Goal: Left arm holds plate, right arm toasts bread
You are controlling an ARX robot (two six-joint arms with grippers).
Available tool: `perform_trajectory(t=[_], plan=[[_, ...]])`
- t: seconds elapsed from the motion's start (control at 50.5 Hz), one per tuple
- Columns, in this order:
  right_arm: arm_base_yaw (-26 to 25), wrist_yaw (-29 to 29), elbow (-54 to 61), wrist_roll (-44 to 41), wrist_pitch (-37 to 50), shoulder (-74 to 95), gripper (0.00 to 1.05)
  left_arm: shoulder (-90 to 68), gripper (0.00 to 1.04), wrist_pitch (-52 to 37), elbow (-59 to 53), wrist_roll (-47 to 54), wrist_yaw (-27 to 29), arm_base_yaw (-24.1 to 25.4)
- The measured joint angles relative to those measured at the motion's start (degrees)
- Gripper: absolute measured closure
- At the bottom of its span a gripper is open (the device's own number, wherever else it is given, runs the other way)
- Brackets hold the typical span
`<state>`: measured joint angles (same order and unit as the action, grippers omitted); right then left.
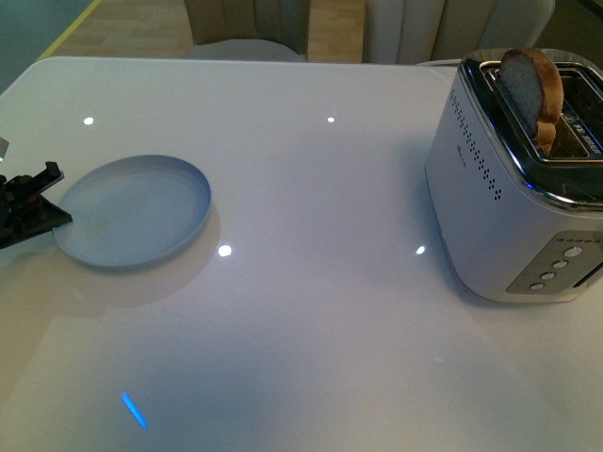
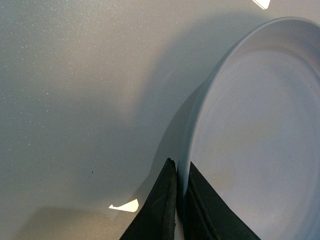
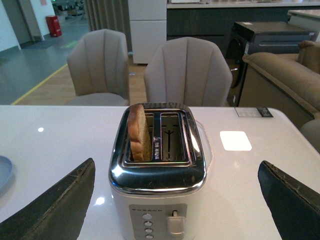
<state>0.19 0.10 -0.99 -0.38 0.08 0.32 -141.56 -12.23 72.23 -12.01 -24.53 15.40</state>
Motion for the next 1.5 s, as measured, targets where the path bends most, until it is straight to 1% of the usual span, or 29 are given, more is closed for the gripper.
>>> perform_trajectory(t=[0.059,0.158,0.238,0.317,0.416,0.435,0.475,0.495,0.594,0.614,0.673,0.871,1.01,1.109,1.188,1.346,1.504], plan=[[0.0,0.0,0.0,0.0,0.0,0.0,0.09,0.0,1.01,0.3,0.0,0.0,0.1,0.0],[0.0,0.0,0.0,0.0,0.0,0.0,0.09,-0.1,0.82,0.7,0.0,0.3,0.7,0.0],[0.0,0.0,0.0,0.0,0.0,0.0,0.09,-0.2,0.69,0.9,0.0,0.4,0.9,0.0],[0.0,0.0,0.0,0.0,0.0,0.0,0.09,-0.2,0.52,1.0,0.0,0.4,0.7,0.0],[0.0,0.0,0.0,0.0,0.0,0.0,0.09,-0.1,0.34,0.8,0.0,0.4,0.2,0.1],[0.0,0.0,0.0,0.0,0.0,0.0,0.09,0.0,0.29,0.6,0.0,0.4,0.1,0.1],[0.0,0.0,0.0,0.0,0.0,0.0,0.09,0.2,0.24,0.5,0.0,0.4,0.0,0.1],[0.0,0.0,0.0,0.0,0.0,0.0,0.09,0.3,0.19,0.3,0.0,0.4,0.0,0.2],[0.0,0.0,0.0,0.0,0.0,0.0,0.09,1.2,0.07,-0.3,-0.7,0.4,-0.1,0.5],[0.0,0.0,0.0,0.0,0.0,0.0,0.09,1.5,0.06,-0.6,-1.0,0.4,-0.2,0.7],[0.0,0.0,0.0,0.0,0.0,0.0,0.09,3.0,0.08,-1.6,-2.1,0.2,-0.1,1.4],[0.0,0.0,0.0,0.0,0.0,0.0,0.09,10.3,0.07,-4.8,-4.7,0.4,0.3,3.3],[0.0,0.0,0.0,0.0,0.0,0.0,0.09,19.1,0.07,-8.2,-8.3,1.2,0.5,3.8],[0.0,0.0,0.0,0.0,0.0,0.0,0.09,26.4,0.07,-12.5,-13.8,1.7,-0.9,2.9],[0.0,0.0,0.0,0.0,0.0,0.0,0.09,32.5,0.07,-15.8,-18.6,1.9,-1.0,1.6],[0.0,0.0,0.0,0.0,0.0,0.0,0.09,45.0,0.07,-23.1,-28.6,1.8,1.7,-1.3],[0.0,0.0,0.0,0.0,0.0,0.0,0.09,52.4,0.07,-27.5,-35.3,1.3,4.8,-2.8]])
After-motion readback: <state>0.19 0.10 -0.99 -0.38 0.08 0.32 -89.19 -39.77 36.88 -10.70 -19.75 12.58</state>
